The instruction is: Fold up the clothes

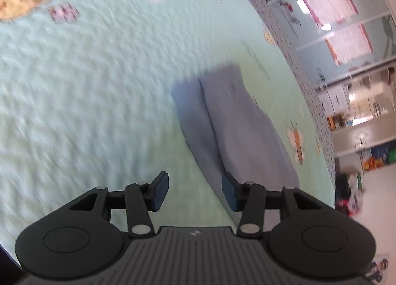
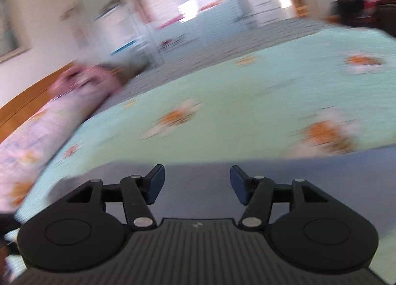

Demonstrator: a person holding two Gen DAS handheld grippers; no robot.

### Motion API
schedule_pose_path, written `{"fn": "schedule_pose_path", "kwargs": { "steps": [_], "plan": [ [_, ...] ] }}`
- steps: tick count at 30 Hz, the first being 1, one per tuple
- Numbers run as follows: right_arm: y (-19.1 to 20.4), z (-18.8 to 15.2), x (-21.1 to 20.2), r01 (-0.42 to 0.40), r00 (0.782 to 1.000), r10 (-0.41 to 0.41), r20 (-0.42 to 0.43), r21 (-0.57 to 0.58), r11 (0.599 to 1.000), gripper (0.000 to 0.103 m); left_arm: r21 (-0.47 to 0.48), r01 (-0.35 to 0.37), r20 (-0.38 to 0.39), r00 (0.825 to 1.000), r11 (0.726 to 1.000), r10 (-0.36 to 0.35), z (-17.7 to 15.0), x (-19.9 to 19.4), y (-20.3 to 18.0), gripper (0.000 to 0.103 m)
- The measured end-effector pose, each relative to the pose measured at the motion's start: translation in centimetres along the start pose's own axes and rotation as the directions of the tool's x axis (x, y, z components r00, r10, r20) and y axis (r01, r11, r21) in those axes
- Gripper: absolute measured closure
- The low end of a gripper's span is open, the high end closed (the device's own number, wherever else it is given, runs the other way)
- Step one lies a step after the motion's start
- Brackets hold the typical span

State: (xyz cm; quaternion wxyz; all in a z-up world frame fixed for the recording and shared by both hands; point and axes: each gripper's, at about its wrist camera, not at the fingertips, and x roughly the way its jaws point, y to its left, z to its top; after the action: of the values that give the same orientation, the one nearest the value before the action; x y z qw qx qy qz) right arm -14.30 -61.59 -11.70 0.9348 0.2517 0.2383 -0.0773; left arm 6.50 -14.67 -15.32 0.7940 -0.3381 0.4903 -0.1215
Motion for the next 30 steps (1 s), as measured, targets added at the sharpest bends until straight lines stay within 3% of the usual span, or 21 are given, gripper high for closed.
{"fn": "schedule_pose_path", "kwargs": {
  "steps": [3,5,7,9,11,13,14,16,20,24,30],
  "plan": [
    [4.0,-1.6,2.5,-0.126,0.988,0.133,-0.078,0.087,0.988,0.042,0.034,-0.002,0.039,0.999,0.999,0.001,2.2,-0.8,0.5,0.053],
    [5.6,-3.0,4.1,-0.231,0.957,0.264,-0.119,0.234,0.944,0.042,0.039,0.019,0.040,0.999,0.999,-0.021,3.8,-0.8,0.6,0.053],
    [7.3,-5.3,6.1,-0.321,0.902,0.410,-0.132,0.428,0.845,0.042,0.030,0.047,0.031,0.998,0.998,-0.048,5.1,-0.2,0.6,0.053],
    [8.6,-7.5,8.0,-0.348,0.853,0.510,-0.109,0.609,0.713,0.042,0.007,0.077,0.008,0.997,0.997,-0.077,6.0,0.7,0.3,0.053],
    [9.3,-9.6,10.6,-0.320,0.830,0.555,-0.060,0.764,0.561,0.042,-0.019,0.104,-0.027,0.994,0.994,-0.104,6.4,2.0,0.0,0.053],
    [10.3,-11.3,13.0,-0.283,0.805,0.592,-0.038,0.853,0.438,0.042,-0.037,0.107,-0.065,0.992,0.994,-0.109,6.5,3.4,0.0,0.053],
    [11.0,-12.2,14.2,-0.250,0.801,0.596,-0.052,0.876,0.413,0.042,-0.040,0.108,-0.080,0.991,0.993,-0.111,6.5,3.8,-0.1,0.053],
    [12.3,-13.3,15.8,-0.203,0.801,0.594,-0.076,0.899,0.389,0.041,-0.051,0.119,-0.098,0.988,0.992,-0.123,6.7,4.7,-0.1,0.053],
    [13.4,-13.8,17.3,-0.221,0.801,0.599,-0.004,0.928,0.301,0.041,-0.084,0.162,-0.111,0.979,0.983,-0.171,7.8,5.3,0.2,0.052],
    [13.9,-13.6,18.7,-0.179,0.820,0.569,-0.054,0.921,0.345,0.042,-0.097,0.173,-0.128,0.975,0.980,-0.185,8.2,5.5,0.4,0.051],
    [13.6,-13.1,19.0,-0.209,0.835,0.550,-0.004,0.923,0.324,0.042,-0.111,0.231,-0.075,0.968,0.967,-0.240,8.9,3.2,0.8,0.049]
  ]
}}
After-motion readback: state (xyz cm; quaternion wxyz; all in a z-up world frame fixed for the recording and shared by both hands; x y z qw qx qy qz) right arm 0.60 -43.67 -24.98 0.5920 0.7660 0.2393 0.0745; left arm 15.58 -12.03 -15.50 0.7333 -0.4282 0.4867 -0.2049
